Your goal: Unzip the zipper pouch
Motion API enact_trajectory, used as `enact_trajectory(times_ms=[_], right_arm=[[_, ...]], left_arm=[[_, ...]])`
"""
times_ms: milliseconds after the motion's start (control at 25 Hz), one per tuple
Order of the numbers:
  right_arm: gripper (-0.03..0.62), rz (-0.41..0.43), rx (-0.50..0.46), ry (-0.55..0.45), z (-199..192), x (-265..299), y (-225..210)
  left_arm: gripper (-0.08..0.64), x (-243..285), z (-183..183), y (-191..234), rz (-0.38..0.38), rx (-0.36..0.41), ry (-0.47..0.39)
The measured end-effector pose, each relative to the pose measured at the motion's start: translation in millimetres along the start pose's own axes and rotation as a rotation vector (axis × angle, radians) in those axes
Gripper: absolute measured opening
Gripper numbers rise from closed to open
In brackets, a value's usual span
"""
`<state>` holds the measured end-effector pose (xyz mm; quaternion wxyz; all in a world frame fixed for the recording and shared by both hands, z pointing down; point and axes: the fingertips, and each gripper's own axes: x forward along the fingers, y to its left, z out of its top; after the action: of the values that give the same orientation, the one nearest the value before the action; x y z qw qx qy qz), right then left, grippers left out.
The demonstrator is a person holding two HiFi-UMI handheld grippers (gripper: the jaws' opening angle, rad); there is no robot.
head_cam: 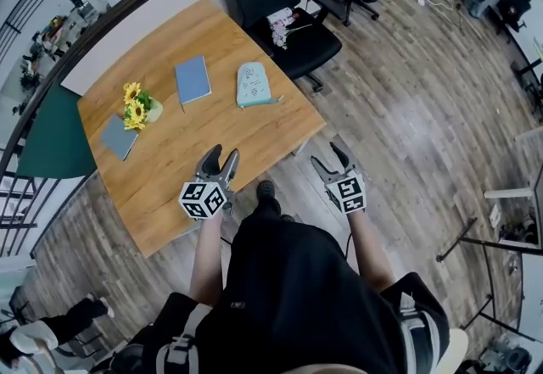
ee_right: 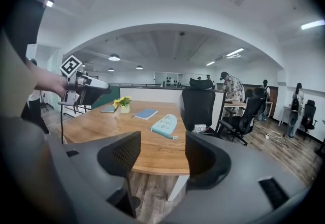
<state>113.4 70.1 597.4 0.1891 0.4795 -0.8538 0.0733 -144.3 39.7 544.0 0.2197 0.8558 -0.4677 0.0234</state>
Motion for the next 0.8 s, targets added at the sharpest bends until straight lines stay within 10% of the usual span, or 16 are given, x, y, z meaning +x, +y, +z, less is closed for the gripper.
enact_trajectory(times_ms=[800], right_arm=[[0.270,-0.108,0.031,0.120,24.9,103.5,-25.8]], left_arm=[[0.218,88.7,-1.4,126.1,-0.056,-0.091,0.132]])
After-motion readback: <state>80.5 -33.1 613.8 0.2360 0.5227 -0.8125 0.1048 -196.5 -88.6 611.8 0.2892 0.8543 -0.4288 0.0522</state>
